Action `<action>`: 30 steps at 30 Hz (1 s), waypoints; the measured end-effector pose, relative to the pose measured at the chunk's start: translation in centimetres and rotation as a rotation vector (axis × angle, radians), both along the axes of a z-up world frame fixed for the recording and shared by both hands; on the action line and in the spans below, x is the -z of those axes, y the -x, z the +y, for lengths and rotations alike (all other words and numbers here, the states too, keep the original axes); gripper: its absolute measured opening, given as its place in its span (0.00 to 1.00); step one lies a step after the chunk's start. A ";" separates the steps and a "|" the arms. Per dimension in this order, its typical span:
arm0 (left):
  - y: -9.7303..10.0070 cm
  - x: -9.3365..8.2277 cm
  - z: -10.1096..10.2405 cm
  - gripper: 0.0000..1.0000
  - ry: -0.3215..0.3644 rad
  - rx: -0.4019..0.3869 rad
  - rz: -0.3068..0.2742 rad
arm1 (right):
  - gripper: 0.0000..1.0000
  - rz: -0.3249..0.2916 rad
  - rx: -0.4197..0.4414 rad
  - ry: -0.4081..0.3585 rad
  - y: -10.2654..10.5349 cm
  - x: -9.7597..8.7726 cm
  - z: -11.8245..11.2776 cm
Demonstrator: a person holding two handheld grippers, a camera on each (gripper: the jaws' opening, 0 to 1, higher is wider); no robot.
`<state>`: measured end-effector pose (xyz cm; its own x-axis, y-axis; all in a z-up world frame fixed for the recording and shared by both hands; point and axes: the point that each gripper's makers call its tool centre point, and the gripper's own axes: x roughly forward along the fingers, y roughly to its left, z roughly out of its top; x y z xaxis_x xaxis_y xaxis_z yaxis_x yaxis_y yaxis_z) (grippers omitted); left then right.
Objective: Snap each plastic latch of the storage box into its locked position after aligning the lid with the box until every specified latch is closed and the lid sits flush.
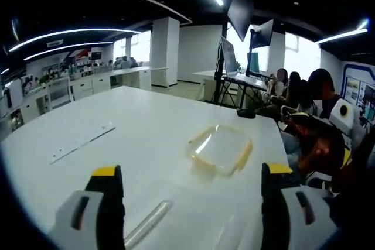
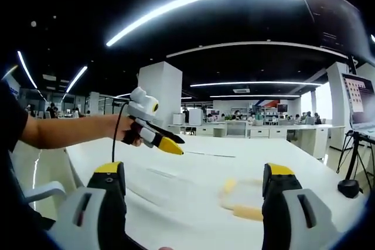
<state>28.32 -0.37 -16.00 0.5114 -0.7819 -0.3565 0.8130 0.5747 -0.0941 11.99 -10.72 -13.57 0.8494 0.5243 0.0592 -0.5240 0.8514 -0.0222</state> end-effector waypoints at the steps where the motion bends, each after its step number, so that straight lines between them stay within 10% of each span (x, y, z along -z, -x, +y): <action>1: 0.0 0.0 -0.1 0.97 0.001 0.004 0.000 | 0.98 -0.001 0.001 -0.005 0.0 0.0 -0.1; 30: -3.1 2.7 -2.6 0.99 -0.079 0.072 0.068 | 0.99 0.036 0.028 -0.035 -2.8 0.7 -1.2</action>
